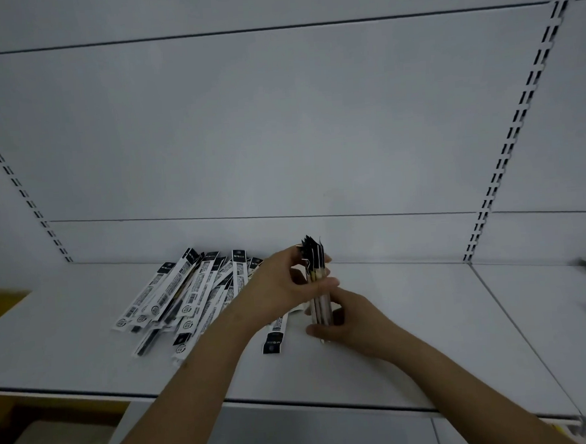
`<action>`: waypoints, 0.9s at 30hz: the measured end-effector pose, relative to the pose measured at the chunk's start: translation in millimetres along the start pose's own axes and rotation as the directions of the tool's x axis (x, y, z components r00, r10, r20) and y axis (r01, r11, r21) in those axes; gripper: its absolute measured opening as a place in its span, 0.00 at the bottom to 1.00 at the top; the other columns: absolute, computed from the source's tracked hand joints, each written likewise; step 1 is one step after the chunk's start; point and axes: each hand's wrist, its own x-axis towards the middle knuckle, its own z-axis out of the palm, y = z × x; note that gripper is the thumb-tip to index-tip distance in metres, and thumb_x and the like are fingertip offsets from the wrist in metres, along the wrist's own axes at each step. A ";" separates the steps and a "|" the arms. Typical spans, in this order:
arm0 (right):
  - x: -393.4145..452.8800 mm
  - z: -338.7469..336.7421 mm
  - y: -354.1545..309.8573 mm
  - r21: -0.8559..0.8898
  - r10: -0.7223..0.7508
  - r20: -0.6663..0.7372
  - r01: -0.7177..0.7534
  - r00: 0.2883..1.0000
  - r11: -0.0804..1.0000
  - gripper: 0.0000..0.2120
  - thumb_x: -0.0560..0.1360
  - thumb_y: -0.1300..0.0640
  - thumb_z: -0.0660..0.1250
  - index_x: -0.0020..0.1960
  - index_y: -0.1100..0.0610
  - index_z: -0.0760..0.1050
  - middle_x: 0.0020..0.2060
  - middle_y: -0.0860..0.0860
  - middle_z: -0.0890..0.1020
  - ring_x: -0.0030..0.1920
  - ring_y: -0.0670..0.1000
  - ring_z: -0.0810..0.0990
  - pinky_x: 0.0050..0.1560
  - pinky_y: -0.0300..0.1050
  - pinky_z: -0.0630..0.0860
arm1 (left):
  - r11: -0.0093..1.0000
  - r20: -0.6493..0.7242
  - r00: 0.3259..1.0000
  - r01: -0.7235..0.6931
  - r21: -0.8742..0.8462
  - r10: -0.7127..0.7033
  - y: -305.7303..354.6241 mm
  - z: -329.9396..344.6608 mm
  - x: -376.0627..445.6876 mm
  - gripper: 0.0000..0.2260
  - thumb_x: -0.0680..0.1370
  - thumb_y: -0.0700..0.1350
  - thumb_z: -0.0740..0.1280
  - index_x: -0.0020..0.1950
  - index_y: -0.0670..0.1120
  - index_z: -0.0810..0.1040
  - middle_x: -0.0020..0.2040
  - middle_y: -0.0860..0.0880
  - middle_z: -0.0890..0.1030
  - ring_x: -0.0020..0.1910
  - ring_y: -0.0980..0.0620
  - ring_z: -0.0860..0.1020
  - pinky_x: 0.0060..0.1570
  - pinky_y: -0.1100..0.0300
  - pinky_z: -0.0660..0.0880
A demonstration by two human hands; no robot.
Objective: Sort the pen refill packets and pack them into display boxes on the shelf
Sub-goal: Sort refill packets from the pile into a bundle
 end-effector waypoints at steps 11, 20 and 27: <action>-5.4 -4.7 -5.3 -0.211 0.014 -0.063 -0.027 0.998 0.977 0.12 0.74 0.43 0.70 0.39 0.39 0.67 0.31 0.40 0.75 0.31 0.39 0.74 0.32 0.33 0.67 | 0.972 -0.010 0.997 -0.066 0.228 0.070 5.3 0.1 -3.0 0.13 0.70 0.57 0.76 0.50 0.56 0.78 0.40 0.57 0.82 0.32 0.64 0.75 0.34 0.71 0.70; -0.2 10.6 -5.5 -0.174 0.111 -0.094 -0.126 0.989 0.977 0.13 0.74 0.54 0.65 0.34 0.56 0.66 0.28 0.50 0.72 0.30 0.48 0.69 0.34 0.45 0.66 | 0.996 -0.035 0.996 -0.086 0.014 0.086 2.5 14.2 -4.0 0.15 0.72 0.47 0.77 0.56 0.48 0.79 0.47 0.52 0.85 0.34 0.59 0.78 0.42 0.59 0.79; -15.1 22.3 -13.8 -0.126 0.071 -0.432 -0.139 0.899 0.982 0.13 0.73 0.46 0.70 0.51 0.50 0.71 0.43 0.43 0.77 0.41 0.45 0.77 0.41 0.41 0.76 | 0.999 -0.166 0.986 -0.029 0.017 0.032 2.1 19.0 -1.6 0.07 0.74 0.47 0.74 0.51 0.51 0.82 0.42 0.52 0.85 0.40 0.54 0.83 0.38 0.62 0.79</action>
